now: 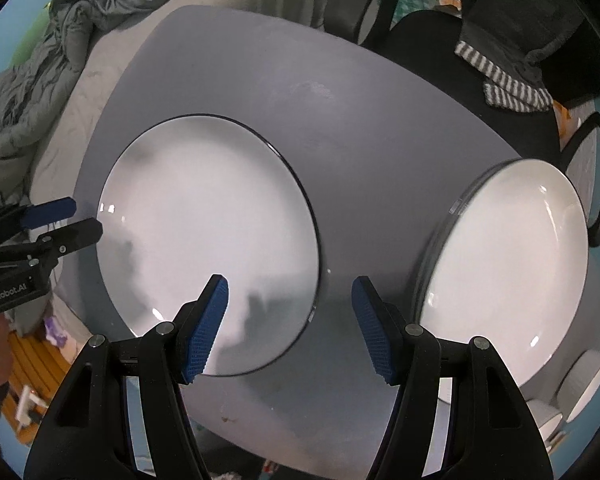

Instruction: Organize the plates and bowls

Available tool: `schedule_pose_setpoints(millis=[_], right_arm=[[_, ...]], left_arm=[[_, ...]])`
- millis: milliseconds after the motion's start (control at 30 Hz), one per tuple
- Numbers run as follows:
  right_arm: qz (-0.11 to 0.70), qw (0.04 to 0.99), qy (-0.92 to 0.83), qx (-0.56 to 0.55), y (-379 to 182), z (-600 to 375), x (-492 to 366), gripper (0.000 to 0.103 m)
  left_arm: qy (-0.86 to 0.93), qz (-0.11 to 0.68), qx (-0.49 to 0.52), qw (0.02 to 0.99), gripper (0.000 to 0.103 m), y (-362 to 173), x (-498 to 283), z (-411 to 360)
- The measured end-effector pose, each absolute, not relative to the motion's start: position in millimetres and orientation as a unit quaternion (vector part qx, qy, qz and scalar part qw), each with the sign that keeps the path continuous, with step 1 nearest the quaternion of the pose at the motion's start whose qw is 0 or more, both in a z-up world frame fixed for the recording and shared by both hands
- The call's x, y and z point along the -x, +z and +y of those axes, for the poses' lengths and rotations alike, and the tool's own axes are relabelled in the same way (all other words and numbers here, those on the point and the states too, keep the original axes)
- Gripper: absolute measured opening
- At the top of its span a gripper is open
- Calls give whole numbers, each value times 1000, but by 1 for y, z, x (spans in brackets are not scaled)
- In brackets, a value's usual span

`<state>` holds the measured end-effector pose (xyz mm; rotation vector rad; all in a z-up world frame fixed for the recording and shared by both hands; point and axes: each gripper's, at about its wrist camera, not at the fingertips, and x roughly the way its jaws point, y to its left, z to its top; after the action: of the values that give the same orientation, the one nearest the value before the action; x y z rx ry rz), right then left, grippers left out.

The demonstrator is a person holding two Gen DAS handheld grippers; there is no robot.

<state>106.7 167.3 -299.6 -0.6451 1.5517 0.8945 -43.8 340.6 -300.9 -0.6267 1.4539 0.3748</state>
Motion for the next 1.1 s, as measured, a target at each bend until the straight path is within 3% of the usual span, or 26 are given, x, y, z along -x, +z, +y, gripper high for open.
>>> schedule_pose_setpoints(millis=[500, 600, 667, 933, 1100], right_arm=[[673, 575, 380, 268, -316, 171, -104, 63], [677, 572, 378, 266, -318, 171, -105, 53], [683, 567, 378, 264, -320, 170, -105, 39], [685, 561, 381, 265, -323, 168, -106, 24], [689, 558, 376, 268, -326, 168, -109, 17]], left_arm=[[153, 658, 316, 666, 51, -320, 37, 338], [156, 657, 325, 662, 46, -323, 38, 339], [161, 661, 330, 655, 40, -326, 38, 339], [151, 665, 328, 654, 23, -327, 36, 333], [152, 673, 308, 655, 23, -326, 30, 326]])
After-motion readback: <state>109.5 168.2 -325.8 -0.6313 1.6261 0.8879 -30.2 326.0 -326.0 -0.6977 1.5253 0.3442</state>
